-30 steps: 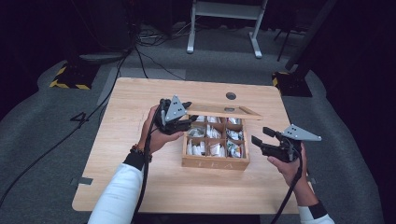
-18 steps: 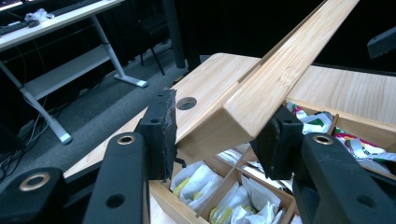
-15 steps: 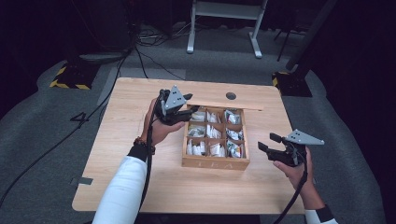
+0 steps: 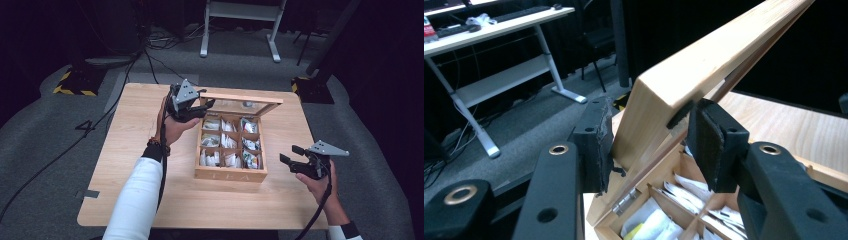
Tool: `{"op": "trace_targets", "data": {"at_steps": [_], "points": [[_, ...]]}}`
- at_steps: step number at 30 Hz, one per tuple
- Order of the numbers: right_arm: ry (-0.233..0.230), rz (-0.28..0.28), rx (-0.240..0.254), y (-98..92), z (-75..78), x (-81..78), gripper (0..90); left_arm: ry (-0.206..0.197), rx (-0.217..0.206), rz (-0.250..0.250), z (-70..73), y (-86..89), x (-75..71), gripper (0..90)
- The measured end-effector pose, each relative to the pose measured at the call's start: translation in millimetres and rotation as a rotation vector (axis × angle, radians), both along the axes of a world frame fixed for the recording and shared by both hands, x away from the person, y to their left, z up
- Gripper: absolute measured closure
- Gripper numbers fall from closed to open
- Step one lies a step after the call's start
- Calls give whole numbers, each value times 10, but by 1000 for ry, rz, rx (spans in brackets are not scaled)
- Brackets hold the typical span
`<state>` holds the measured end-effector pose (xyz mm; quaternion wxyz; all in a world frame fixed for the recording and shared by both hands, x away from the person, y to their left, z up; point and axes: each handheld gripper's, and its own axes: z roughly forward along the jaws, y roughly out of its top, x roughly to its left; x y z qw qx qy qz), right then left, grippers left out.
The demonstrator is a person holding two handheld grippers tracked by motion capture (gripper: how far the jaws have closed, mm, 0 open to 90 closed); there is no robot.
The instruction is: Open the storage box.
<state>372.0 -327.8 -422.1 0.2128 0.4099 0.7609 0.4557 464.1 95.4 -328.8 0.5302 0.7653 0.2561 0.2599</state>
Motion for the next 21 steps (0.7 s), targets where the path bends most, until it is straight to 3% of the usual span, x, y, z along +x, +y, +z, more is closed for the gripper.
{"op": "trace_targets", "data": {"at_steps": [21], "points": [[29,5,-51,12,-134,64,339,21,-70,34,67,-17,272,539]]}}
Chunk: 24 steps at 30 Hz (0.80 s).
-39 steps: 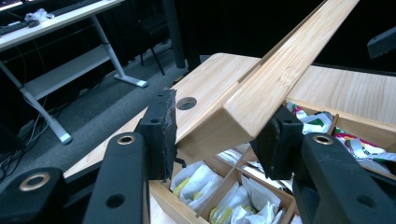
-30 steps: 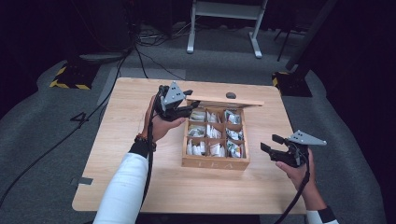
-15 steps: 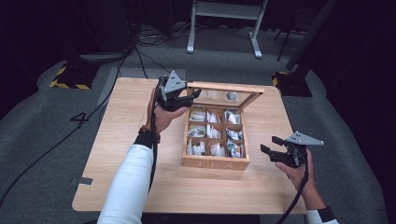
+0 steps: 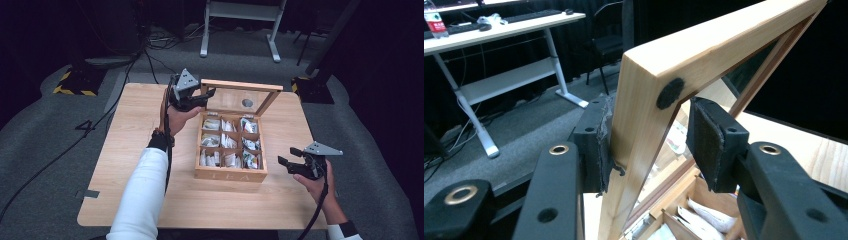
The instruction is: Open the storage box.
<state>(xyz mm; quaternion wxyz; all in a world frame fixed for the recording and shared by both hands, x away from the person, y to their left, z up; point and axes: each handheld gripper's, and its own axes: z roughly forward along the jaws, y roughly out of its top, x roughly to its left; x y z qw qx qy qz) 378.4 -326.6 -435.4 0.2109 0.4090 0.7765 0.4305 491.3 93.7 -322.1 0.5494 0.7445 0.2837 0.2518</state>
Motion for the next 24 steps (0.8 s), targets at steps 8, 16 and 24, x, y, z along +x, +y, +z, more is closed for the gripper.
{"op": "trace_targets", "data": {"at_steps": [8,16,24], "points": [[2,4,-4,3,-9,3,339,5,-19,18,10,-3,112,544],[2,10,-7,12,-19,5,340,18,-27,47,-26,-1,223,570],[6,13,-9,14,-27,9,340,23,-18,65,-12,-22,323,573]]}}
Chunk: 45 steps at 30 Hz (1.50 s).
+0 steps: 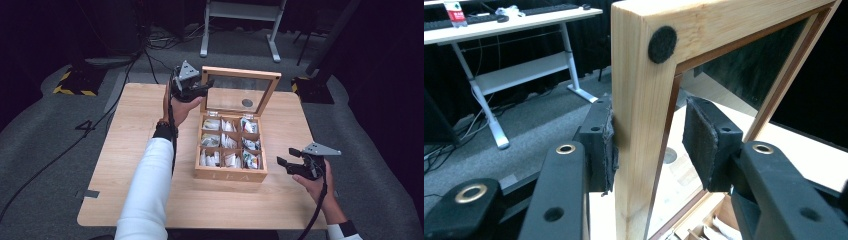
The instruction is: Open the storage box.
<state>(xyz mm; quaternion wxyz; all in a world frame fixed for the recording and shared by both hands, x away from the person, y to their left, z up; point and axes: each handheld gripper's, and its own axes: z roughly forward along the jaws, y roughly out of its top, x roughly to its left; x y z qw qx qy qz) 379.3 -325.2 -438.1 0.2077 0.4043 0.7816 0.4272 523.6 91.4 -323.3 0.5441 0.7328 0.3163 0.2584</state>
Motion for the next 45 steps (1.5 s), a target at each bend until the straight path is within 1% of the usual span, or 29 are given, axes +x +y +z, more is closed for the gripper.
{"op": "trace_targets", "data": {"at_steps": [2,5,8,11,14,15,16,17,18,19,21,23,26,27,28,29,30,32,34,37,38,39,41,43,45], "points": [[1,1,-2,-1,-5,3,340,-3,15,8,-4,-9,23,576],[1,3,-2,-2,-7,3,340,2,13,14,-11,-13,53,576],[0,3,-3,-5,-8,3,341,2,21,24,-8,-28,86,574],[2,4,-3,-5,-11,3,341,2,16,35,-24,-40,126,571],[9,2,-2,0,-21,10,341,10,6,54,-45,-55,163,570],[8,7,-6,7,-25,13,341,14,4,69,-54,-69,187,567],[8,7,-6,7,-25,13,341,14,4,69,-54,-69,187,564],[4,11,-11,17,-28,12,341,18,14,78,-60,-83,198,563],[4,11,-11,17,-28,12,341,19,39,93,-71,-98,212,563],[4,11,-14,20,-28,10,341,24,48,104,-87,-109,225,563],[4,14,-13,17,-31,8,341,41,36,111,-133,-103,251,574],[8,14,-13,13,-35,11,341,49,31,120,-177,-107,271,578],[10,16,-16,14,-45,15,341,68,55,142,-263,-132,310,579],[12,20,-16,18,-51,16,342,86,53,158,-331,-137,333,590],[12,20,-16,18,-51,16,342,86,53,158,-331,-137,333,595],[14,22,-16,22,-54,17,345,96,39,166,-371,-138,345,595],[15,23,-20,28,-56,17,346,108,36,176,-407,-143,352,598],[19,29,-27,43,-58,17,346,117,33,197,-481,-165,359,599],[17,34,-31,52,-59,15,345,131,46,193,-518,-158,366,596],[20,31,-33,45,-61,16,344,163,94,178,-596,-142,376,584],[20,31,-33,45,-61,16,344,165,103,175,-616,-138,377,584],[20,30,-33,43,-61,17,343,181,120,163,-644,-128,381,576],[21,31,-33,42,-63,18,343,205,139,137,-727,-109,384,574],[22,34,-35,55,-68,17,342,224,147,123,-796,-104,384,578],[21,37,-38,58,-70,16,343,239,169,114,-867,-107,377,578]]}}
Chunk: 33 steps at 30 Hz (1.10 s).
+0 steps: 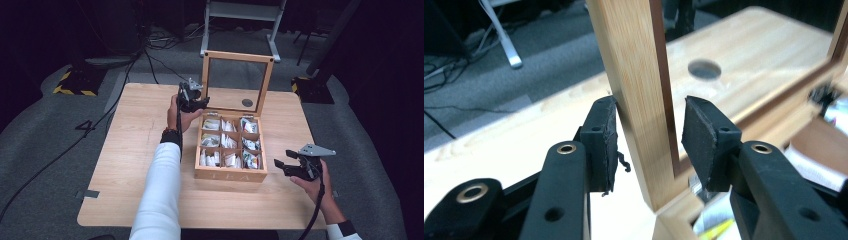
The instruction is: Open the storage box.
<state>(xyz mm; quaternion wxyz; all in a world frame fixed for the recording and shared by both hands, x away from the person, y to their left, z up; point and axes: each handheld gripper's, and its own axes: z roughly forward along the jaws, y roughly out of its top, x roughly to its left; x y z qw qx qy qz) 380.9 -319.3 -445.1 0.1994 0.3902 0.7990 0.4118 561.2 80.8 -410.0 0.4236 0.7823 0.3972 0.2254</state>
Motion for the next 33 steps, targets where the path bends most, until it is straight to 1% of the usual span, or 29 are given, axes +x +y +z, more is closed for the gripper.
{"op": "trace_targets", "data": {"at_steps": [2,6,7,8,10,13,15,16,17,18,20,22,23,28,30,31,32,33], "points": [[3,5,-10,10,-13,0,343,24,21,-12,-76,-1,-4,581],[4,8,-17,22,-22,-1,343,32,14,-19,-122,10,-19,578],[4,8,-17,22,-22,-1,343,33,17,-18,-132,12,-24,578],[5,11,-19,27,-27,0,343,42,17,-22,-153,13,-34,573],[5,13,-20,31,-29,-1,343,45,29,-24,-189,37,-57,564],[4,14,-23,33,-23,-5,343,41,27,-23,-190,69,-81,550],[1,17,-22,35,-17,-8,343,37,32,-25,-160,109,-117,536],[-4,16,-18,34,-3,-13,344,27,36,-26,-119,146,-154,500],[-4,16,-18,34,-3,-13,344,27,36,-26,-119,146,-154,486],[-10,21,-10,37,22,-22,345,11,43,-21,-64,209,-213,473],[-18,23,-7,42,46,-33,346,14,46,-22,-49,230,-239,458],[-32,35,7,68,100,-57,347,2,74,-23,-26,280,-308,391],[-32,35,7,68,100,-57,347,2,86,-28,-20,311,-342,391],[-53,65,15,152,186,-103,347,16,123,-40,-44,473,-506,325],[-63,78,19,191,218,-125,347,21,149,-51,-67,545,-588,310],[-64,88,26,218,235,-137,347,18,150,-52,-77,572,-614,299],[-64,93,27,236,243,-143,346,25,147,-52,-88,606,-650,293],[-65,101,30,261,251,-152,344,24,157,-52,-100,647,-697,284]]}}
